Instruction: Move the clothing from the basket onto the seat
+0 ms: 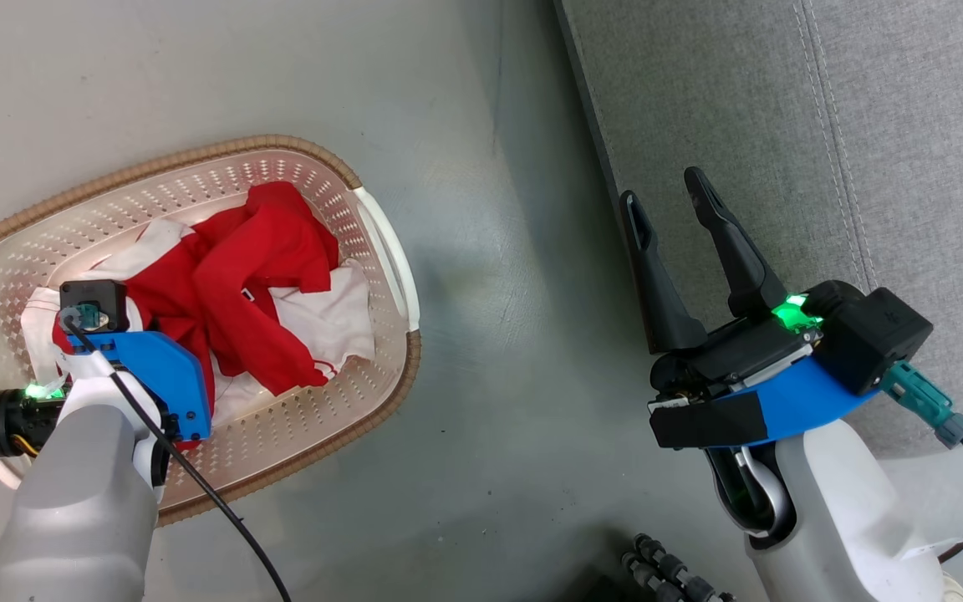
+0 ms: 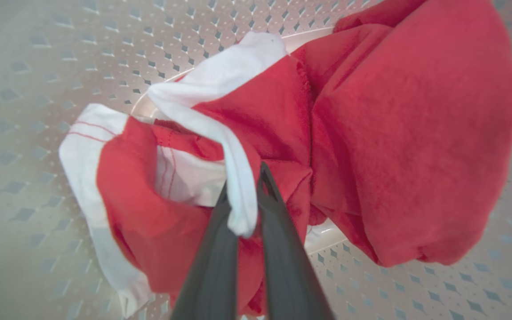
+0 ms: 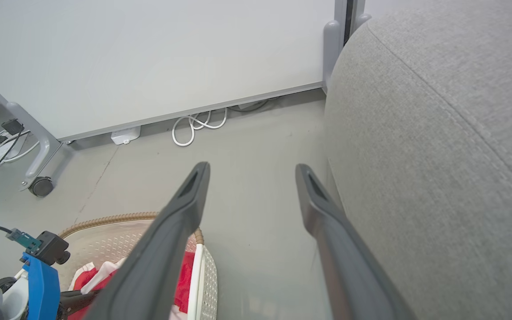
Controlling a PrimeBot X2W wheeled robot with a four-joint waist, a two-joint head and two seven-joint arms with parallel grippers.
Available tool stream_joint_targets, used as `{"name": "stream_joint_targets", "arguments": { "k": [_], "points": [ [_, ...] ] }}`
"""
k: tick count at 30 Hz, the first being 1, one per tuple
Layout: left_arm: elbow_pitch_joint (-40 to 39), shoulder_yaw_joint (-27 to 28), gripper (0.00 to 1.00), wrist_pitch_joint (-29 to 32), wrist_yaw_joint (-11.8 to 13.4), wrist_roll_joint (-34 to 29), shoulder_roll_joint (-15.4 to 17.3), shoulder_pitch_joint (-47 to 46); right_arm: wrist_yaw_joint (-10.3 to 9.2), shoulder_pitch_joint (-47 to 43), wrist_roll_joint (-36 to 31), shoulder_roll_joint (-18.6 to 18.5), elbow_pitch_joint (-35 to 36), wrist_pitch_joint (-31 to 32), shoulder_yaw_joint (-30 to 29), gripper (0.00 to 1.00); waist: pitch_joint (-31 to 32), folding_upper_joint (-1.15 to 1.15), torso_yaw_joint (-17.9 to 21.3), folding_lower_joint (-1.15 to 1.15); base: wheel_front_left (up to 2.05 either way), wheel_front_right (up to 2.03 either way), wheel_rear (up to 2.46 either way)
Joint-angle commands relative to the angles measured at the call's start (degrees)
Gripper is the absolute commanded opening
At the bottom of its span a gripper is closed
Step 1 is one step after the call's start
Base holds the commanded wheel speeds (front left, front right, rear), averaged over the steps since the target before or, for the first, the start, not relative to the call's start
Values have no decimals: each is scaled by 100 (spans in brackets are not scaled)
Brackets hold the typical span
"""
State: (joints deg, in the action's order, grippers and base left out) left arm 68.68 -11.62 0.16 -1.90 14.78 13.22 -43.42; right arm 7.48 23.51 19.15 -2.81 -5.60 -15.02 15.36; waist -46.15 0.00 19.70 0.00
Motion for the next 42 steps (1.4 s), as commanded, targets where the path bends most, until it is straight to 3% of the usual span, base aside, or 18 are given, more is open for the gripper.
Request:
{"name": "stream_joint_targets", "arguments": {
  "k": [1, 13, 29, 37, 42],
  "points": [
    [14, -3, 0, -19, -12, 32, 9, -91, 3, 57, -12, -14, 20, -23, -13, 100, 3, 0, -3, 0, 0, 0, 0],
    [135, -61, 0, -182, -81, 160, -144, -55, 3, 64, -108, -14, -82, -23, -41, 100, 279, 0, -93, 0, 0, 0, 0],
    [189, -184, 0, -948, -430, 442, -776, 314, 3, -339, -541, -15, -479, -23, -269, 100, 1914, 0, -670, 0, 0, 0, 0],
    [-13, -606, 0, -1191, -571, 644, -1011, 510, 3, -720, -719, -18, -746, -23, -290, 100, 2863, 0, -1012, 0, 0, 0, 0],
    [-800, -1381, 0, -1116, -575, 1275, -1040, 785, 3, -963, -822, -18, -916, -22, -298, 100, 3397, 0, -1190, 0, 0, 0, 0]
  ]
}}
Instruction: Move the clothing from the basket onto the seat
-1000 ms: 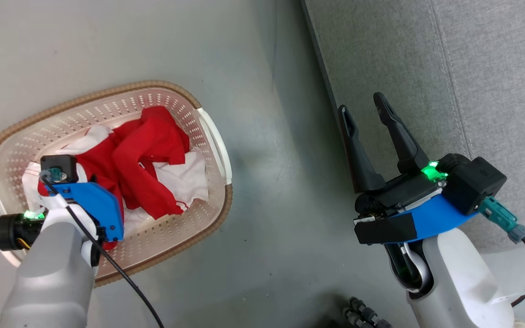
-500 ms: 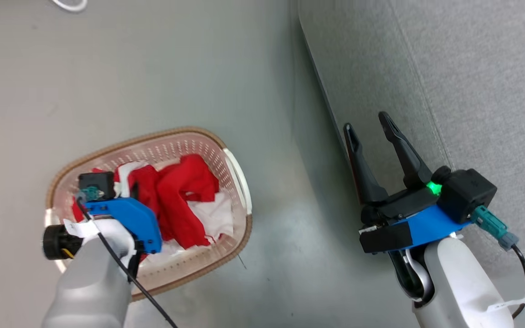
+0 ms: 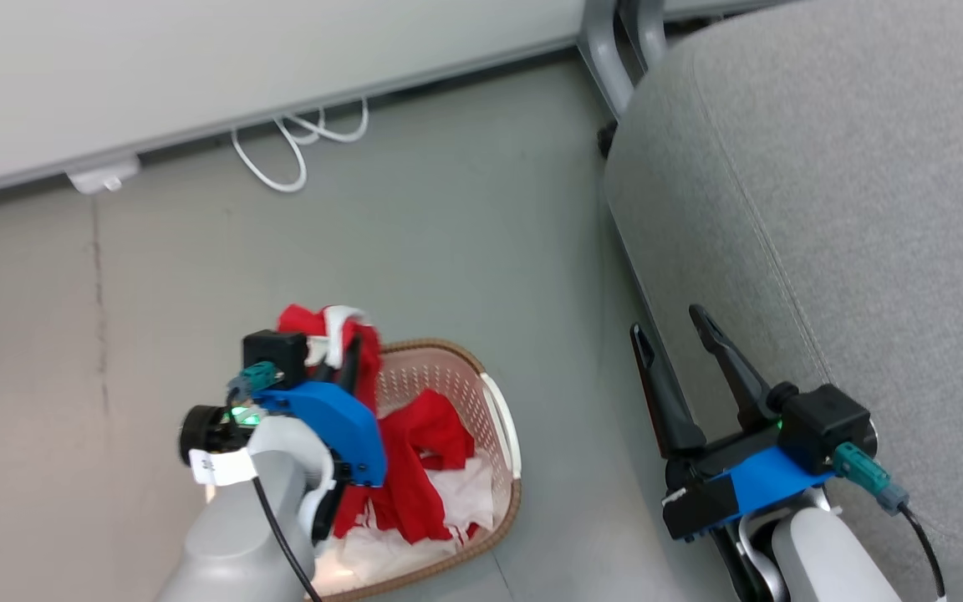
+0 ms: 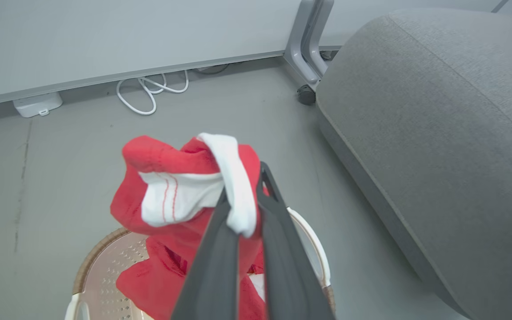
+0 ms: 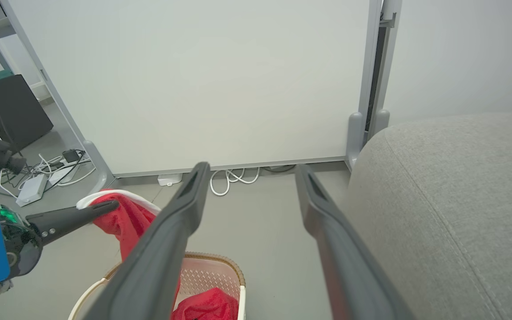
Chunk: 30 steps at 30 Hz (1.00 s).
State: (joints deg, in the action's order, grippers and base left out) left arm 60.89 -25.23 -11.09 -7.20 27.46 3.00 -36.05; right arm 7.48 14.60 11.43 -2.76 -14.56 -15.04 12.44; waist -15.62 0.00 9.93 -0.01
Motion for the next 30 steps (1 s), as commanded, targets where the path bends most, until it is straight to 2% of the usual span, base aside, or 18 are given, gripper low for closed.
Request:
{"name": "stream_joint_targets", "arguments": {
  "k": [1, 9, 20, 30],
  "points": [
    [-185, -184, 0, 12, -44, 153, -10, 97, 3, -134, -62, -21, -53, -21, -16, 100, 449, 0, -253, 1, 0, 0, 0],
    [-1150, -1193, 0, -80, -29, 1024, -10, 115, 3, -530, -121, -21, -227, 53, -9, 100, 1166, 0, -548, 1, 0, 0, 0],
    [-1919, -1977, 0, -156, -29, 1602, -10, -244, 3, -891, -89, -21, -96, 271, 66, 100, 1628, 0, -769, 1, 0, 0, 0],
    [-2235, -2432, 0, -104, 7, 1948, -9, -749, 3, -1027, -59, -21, 11, 405, 123, 100, 1777, 0, -816, 1, 0, 0, 0]
  ]
}}
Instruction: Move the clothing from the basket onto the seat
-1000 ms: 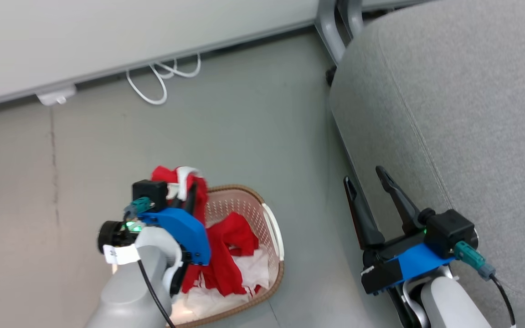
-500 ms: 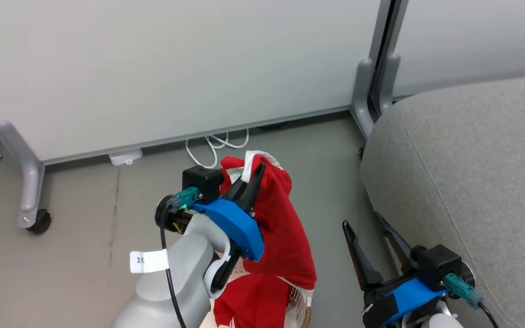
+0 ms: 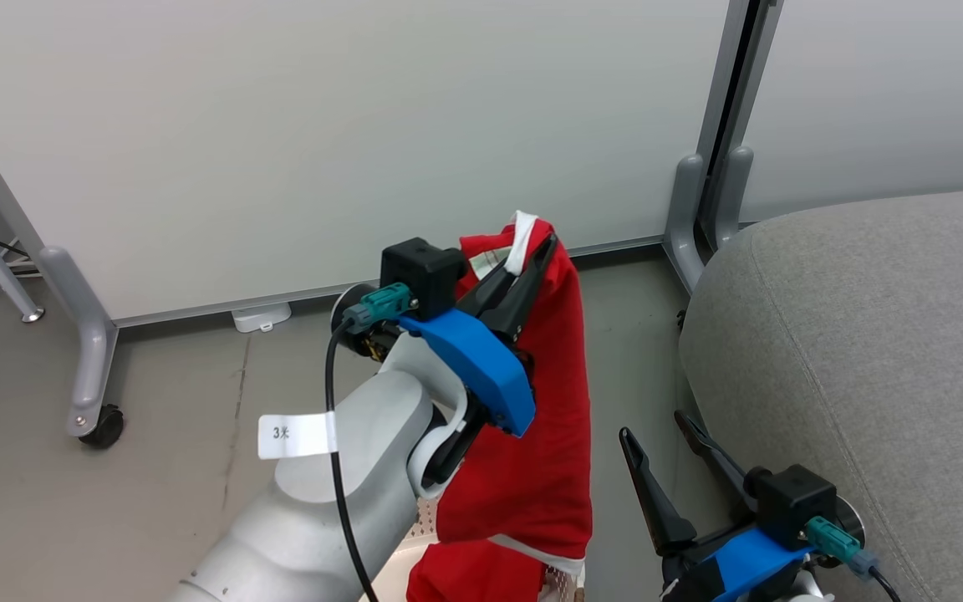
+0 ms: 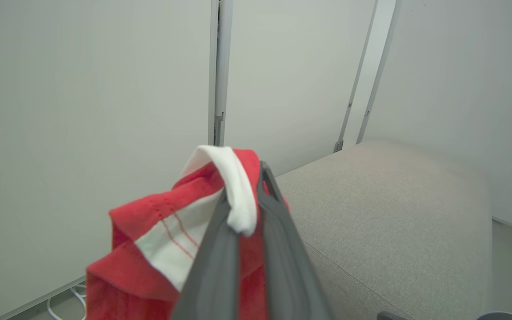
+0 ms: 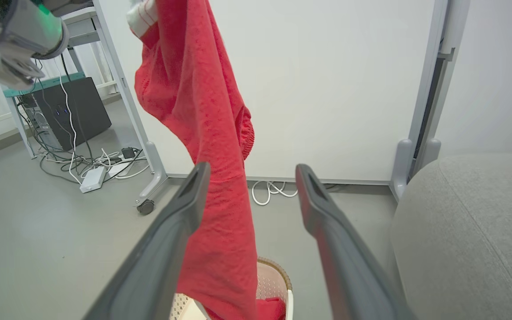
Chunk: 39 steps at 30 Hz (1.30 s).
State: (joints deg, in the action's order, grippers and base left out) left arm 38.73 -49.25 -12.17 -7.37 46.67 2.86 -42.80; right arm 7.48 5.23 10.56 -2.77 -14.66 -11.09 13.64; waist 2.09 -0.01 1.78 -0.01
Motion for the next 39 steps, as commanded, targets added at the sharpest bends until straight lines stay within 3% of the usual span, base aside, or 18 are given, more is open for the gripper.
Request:
{"name": "stream_joint_targets", "arguments": {
  "k": [1, 15, 25, 39],
  "points": [
    [-46, -78, 0, 21, 34, 70, 5, -121, 3, -96, 29, -20, 25, 6, -1, 100, 14, 1, -6, 1, 0, 0, 0],
    [-50, -653, 0, -32, 162, 495, 4, -376, 3, -92, 75, -20, 73, 58, 3, 100, -10, 1, 42, 1, 0, 0, 0],
    [-115, -1022, 0, -76, 190, 737, 5, -504, 3, 449, -137, -20, -76, 348, 12, 100, -103, 1, 15, 1, 0, 0, 0],
    [-207, -1489, 0, -160, 211, 1023, 4, -683, 3, 1502, 85, -20, -1303, 287, 373, 100, -166, 1, -69, 1, 0, 0, 0]
  ]
}}
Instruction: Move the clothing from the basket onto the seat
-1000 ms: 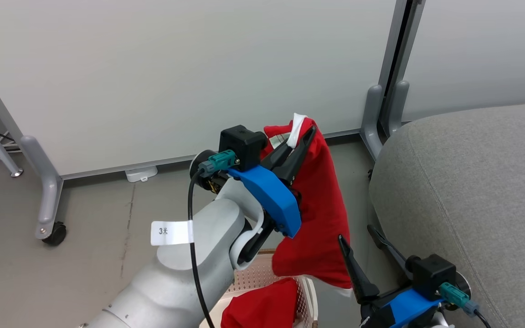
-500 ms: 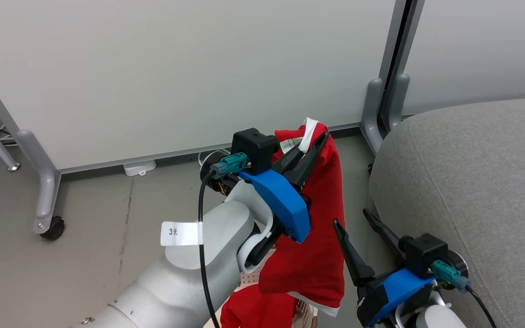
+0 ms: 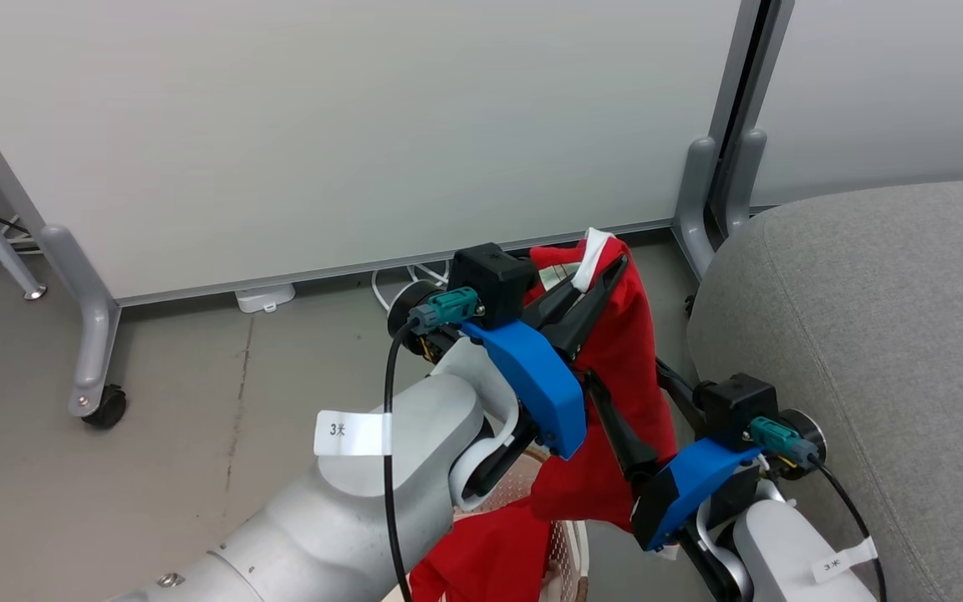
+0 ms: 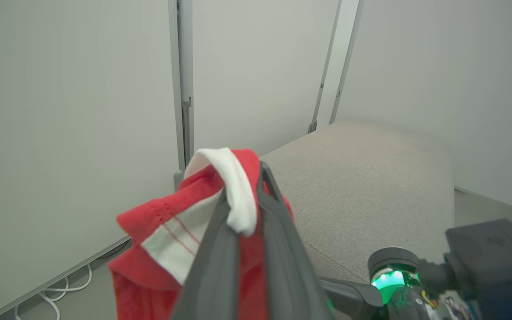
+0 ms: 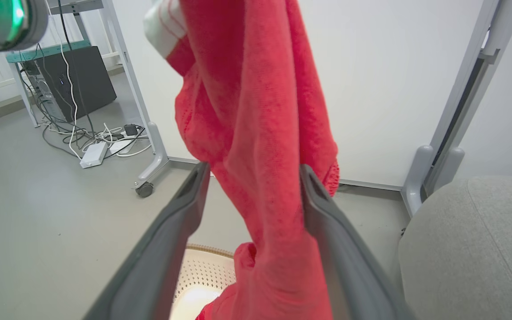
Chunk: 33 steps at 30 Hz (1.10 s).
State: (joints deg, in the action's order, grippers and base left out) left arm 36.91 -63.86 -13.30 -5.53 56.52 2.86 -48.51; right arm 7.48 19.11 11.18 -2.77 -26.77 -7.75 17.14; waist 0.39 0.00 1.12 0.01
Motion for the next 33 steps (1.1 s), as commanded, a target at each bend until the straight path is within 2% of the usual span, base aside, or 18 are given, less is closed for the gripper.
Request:
{"name": "stream_joint_targets", "arguments": {
  "k": [1, 7, 8, 9, 10, 18, 33],
  "points": [
    [-34, -64, 0, -55, 28, 50, 3, -124, 3, 194, 40, -20, -191, -60, 39, 100, 7, 0, -2, -1, 0, 0, 0],
    [-85, -237, 0, -68, 40, 158, 4, -156, 3, 487, 182, -21, -708, -158, 138, 100, 41, 0, 3, -1, 0, 0, 0],
    [-88, -259, 0, -76, 44, 182, 4, -168, 3, 526, 246, -21, -763, -157, 174, 85, 44, 0, 6, -1, 0, 0, 0],
    [-90, -278, 0, -83, 46, 201, 4, -178, 3, 560, 321, -21, -826, -167, 212, 29, 46, 0, 9, -1, 0, 0, 0],
    [-86, -296, 0, -89, 48, 206, 4, -189, 3, 580, 357, -21, -862, -198, 250, 0, 49, 0, 14, -1, 0, 0, 0],
    [19, -402, 0, -128, 77, 312, 4, -234, 3, 644, 612, -21, -1105, -347, 510, 0, 81, 0, 89, -1, 0, 0, 0],
    [104, -478, 0, -181, 79, 442, 4, -239, 3, 657, 735, -21, -1316, -463, 629, 0, 163, 0, 162, -1, 0, 0, 0]
  ]
}}
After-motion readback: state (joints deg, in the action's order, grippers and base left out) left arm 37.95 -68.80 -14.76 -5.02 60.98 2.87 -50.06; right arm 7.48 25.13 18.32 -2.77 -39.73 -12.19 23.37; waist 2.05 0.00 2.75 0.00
